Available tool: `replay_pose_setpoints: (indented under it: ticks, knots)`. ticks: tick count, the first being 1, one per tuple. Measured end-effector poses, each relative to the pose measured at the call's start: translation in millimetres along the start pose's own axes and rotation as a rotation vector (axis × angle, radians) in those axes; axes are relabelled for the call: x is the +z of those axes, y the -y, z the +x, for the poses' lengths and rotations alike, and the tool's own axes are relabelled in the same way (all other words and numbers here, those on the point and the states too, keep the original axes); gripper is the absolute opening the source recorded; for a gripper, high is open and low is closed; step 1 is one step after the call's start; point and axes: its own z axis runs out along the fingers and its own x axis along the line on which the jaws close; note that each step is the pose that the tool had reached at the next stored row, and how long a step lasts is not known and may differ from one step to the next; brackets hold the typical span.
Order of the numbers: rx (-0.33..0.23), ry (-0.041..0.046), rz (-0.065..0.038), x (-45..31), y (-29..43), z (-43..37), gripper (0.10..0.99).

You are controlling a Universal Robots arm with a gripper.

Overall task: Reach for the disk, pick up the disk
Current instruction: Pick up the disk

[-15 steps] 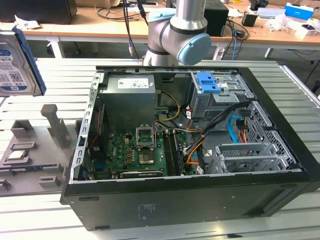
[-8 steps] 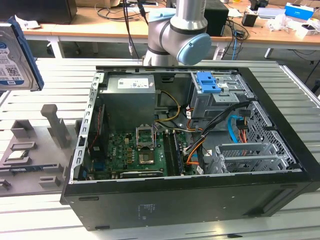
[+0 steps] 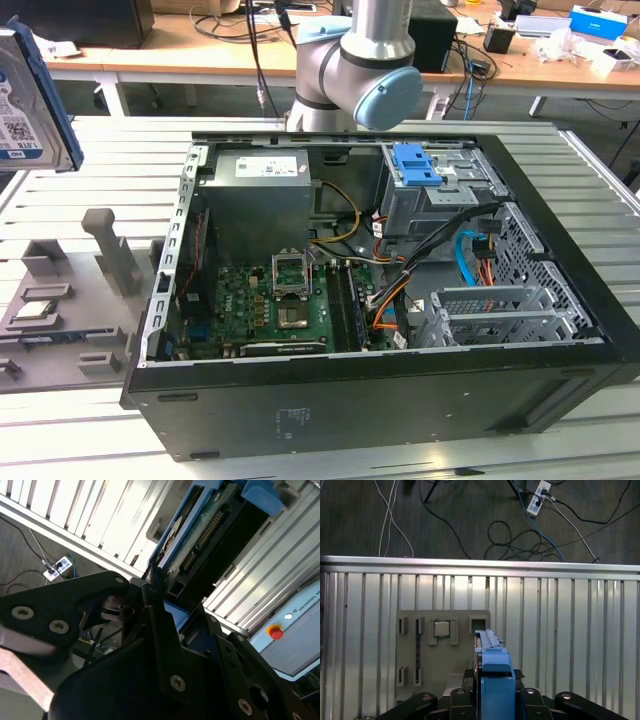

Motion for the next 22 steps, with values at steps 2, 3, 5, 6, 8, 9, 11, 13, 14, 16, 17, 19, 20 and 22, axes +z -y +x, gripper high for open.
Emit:
replay_pose_setpoints:
  ticks: [2,3,5,6,8,9,11,13,14,16,17,19,20,22]
  knots:
    - [0.000,0.0000,0.000,-4.1,-0.2,-0.1,0.369]
    - [0.000,0.0000,0.000,-7.2,-0.3,-0.2,0.369]
    - [0.000,0.0000,0.000,-12.5,-0.5,-0.3,0.369]
    - [0.000,0.0001,0.000,-14.4,-0.6,-0.3,0.369]
    - [0.000,0.0000,0.000,-21.5,-0.8,-0.6,0.369]
    - [0.000,0.0000,0.000,-23.8,-0.9,-0.6,0.369]
    - [0.000,0.0000,0.000,-27.9,-1.0,-0.8,0.369]
    - [0.000,-0.0001,0.000,-32.7,-1.2,-0.9,0.369]
    - [0.000,0.0000,0.000,-34.7,-1.3,-0.9,0.369]
    - [0.000,0.0000,0.000,-39.9,-1.5,-1.0,0.369]
    - [0.000,0.0000,0.000,-41.5,-1.5,-1.1,0.369]
    - [0.000,0.0000,0.000,-44.2,-1.7,-1.1,0.369]
    - [0.000,0.0000,0.000,-44.6,-1.7,-1.1,0.369]
    - [0.000,0.0000,0.000,-44.6,-1.6,-1.1,0.369]
